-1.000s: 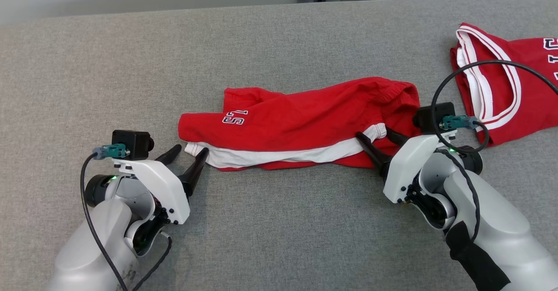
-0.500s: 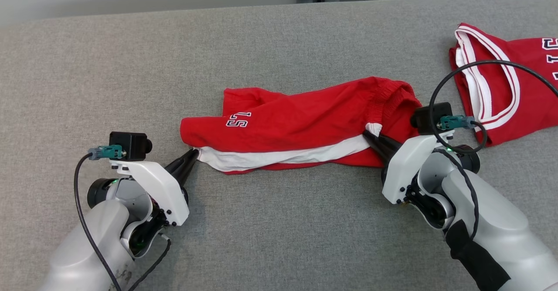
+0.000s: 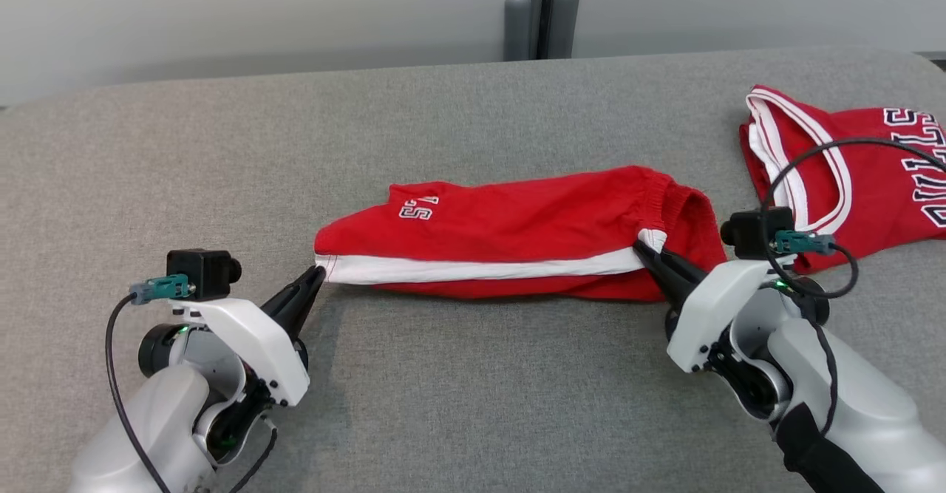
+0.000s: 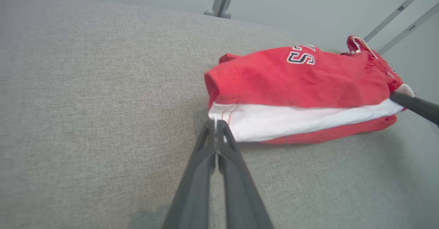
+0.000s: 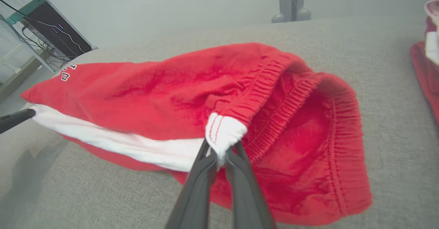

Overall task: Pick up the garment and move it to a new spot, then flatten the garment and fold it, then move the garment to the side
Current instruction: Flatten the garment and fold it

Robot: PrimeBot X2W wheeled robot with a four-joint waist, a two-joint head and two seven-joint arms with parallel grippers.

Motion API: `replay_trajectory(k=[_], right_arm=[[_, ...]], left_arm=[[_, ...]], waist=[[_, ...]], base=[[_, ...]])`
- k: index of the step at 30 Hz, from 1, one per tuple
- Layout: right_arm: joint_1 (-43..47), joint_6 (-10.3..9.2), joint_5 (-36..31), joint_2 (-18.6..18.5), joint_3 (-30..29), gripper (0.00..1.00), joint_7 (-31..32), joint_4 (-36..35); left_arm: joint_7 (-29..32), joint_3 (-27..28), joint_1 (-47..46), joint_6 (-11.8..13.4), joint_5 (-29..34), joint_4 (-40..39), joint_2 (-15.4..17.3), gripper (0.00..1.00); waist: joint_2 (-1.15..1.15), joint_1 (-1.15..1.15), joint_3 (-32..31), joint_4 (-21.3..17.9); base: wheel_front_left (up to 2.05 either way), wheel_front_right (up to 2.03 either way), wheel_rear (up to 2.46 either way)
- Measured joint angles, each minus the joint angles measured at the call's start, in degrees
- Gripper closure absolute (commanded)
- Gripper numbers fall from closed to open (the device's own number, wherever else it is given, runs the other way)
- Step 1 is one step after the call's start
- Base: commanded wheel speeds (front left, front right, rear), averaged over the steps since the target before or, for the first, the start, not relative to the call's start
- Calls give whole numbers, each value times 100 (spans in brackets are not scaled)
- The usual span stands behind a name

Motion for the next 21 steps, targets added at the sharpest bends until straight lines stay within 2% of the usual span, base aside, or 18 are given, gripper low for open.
replay_trajectory(k=[6, 10, 13, 16, 21], right_arm=[[559, 1, 152, -368, -180, 100, -321, -556], [977, 1, 160, -631, -464, 100, -525, -1203], [1383, 1, 158, -776, -740, 100, -616, -1786], [1875, 1, 101, -876, -1111, 100, -666, -2399], [2747, 1, -278, -890, -1987, 100, -573, -3360]], left_arm=[[-193, 54, 399, 4, -133, -544, 158, 100], [-377, 162, 724, 182, -175, -1236, 328, 100], [-471, 294, 1040, 383, -286, -1920, 449, 100], [-515, 366, 1309, 695, -269, -2616, 626, 100], [-554, 468, 1702, 1204, -248, -3634, 826, 100]], waist=[[0, 0, -317, 52], [0, 0, -444, 91], [0, 0, -491, 109], [0, 0, -524, 151], [0, 0, -636, 206]], base=[[0, 0, 0], [0, 0, 0], [0, 0, 0], [0, 0, 0], [0, 0, 0]])
